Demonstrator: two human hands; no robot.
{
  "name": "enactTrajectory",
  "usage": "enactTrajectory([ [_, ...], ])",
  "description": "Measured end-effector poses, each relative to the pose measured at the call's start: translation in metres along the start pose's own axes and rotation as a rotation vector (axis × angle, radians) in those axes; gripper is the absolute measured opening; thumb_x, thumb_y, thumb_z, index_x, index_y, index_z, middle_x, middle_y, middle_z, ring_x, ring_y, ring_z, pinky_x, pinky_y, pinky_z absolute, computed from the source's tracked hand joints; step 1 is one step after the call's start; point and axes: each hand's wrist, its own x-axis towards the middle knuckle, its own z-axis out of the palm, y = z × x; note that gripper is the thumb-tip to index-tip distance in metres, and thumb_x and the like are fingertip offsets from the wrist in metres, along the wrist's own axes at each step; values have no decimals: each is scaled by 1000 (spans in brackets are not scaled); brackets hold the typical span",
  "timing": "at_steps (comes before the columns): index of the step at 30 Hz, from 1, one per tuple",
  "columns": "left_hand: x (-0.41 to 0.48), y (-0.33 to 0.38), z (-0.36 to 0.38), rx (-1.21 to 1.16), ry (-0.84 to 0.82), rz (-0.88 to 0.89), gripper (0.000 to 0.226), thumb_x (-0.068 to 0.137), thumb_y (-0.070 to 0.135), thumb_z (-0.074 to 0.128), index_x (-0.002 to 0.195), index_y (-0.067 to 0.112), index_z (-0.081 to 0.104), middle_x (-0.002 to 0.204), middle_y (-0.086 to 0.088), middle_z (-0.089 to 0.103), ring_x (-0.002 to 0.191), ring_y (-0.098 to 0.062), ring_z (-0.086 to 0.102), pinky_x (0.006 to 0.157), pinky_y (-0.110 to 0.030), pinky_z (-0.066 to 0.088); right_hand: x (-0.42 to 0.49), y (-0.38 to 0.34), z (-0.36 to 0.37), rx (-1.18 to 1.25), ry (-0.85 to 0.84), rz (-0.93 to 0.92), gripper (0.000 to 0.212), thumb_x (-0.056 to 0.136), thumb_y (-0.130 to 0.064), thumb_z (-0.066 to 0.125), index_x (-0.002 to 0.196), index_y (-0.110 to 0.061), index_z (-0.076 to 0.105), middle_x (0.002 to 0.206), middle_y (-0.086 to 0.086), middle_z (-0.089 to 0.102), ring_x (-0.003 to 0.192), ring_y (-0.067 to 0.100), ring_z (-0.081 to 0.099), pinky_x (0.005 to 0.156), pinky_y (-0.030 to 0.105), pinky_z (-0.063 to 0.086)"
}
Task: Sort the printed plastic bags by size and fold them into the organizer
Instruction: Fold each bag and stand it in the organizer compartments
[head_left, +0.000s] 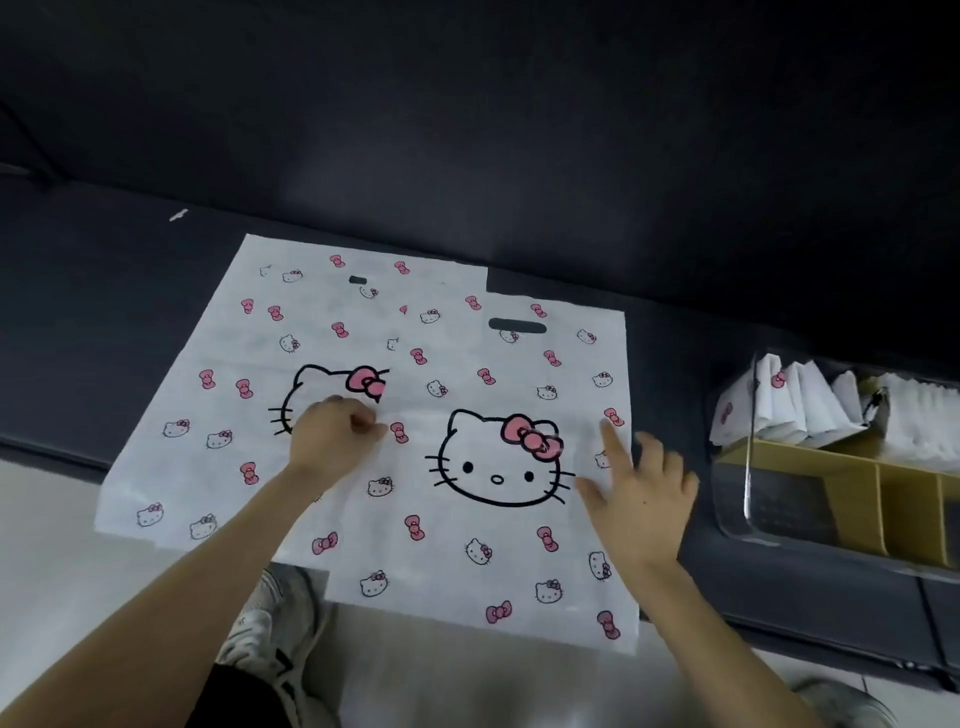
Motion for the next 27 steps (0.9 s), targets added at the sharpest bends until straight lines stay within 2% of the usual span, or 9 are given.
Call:
enactTrajectory([
  [4,-26,15,22,-9,83,133,11,79,16,72,78,10,64,83,-5,62,83,-27,58,70,-28,39,-57,6,4,250,-219,-449,80,67,-77,47,134,-33,46,137,13,52,131,30,39,106,49,24],
  [6,-33,13,35,138,223,299,34,64,11,84,92,2,67,94,-18,63,90,-39,59,83,-39,44,-79,9,5,161,-347,-592,94,60,-81,50,141,-34,35,149,15,37,140,29,21,109,51,13],
  [8,-40,10,43,134,196,460,55,61,7,84,113,2,65,113,-22,61,105,-43,56,93,-44,44,-85,11,4,50,-372,-643,102,54,-72,67,142,-32,33,149,18,36,139,35,27,111,56,20],
  [11,-53,6,51,-4,-19,702,42,77,11,68,118,16,67,132,-1,56,129,-10,41,105,-32,36,-82,9,-4,120,-275,-621,68,67,-43,74,128,-30,48,136,17,53,126,36,50,96,58,43],
  [13,-61,2,55,-83,-130,703,36,81,27,59,116,21,68,134,10,47,132,6,28,107,-30,33,-80,11,-8,228,-208,-602,39,71,-28,76,110,-28,67,125,12,63,115,33,60,89,53,50],
  [15,-67,1,56,-80,-207,636,42,81,37,59,120,25,65,140,14,38,136,-1,27,113,-31,28,-78,15,-10,279,-158,-597,16,74,-30,72,90,-27,75,115,6,69,106,29,66,84,47,54],
  [18,-75,6,50,-67,-278,581,55,77,58,51,122,28,63,145,15,35,138,2,21,114,-26,22,-75,14,-16,338,-157,-584,9,71,-32,68,70,-26,76,102,-1,73,95,25,70,79,36,56],
  [22,-82,17,34,-240,-476,383,29,78,49,69,104,37,70,140,17,46,135,10,24,109,-16,21,-80,6,-28,490,-299,-317,8,72,-23,71,65,-25,74,86,-10,74,91,17,70,83,25,43],
  [27,-89,11,11,-651,-682,73,65,72,79,46,108,32,71,120,13,65,120,-1,51,105,-27,28,-44,7,-73,933,-768,304,5,83,-18,72,80,-15,75,78,-2,72,71,6,61,60,9,45],
])
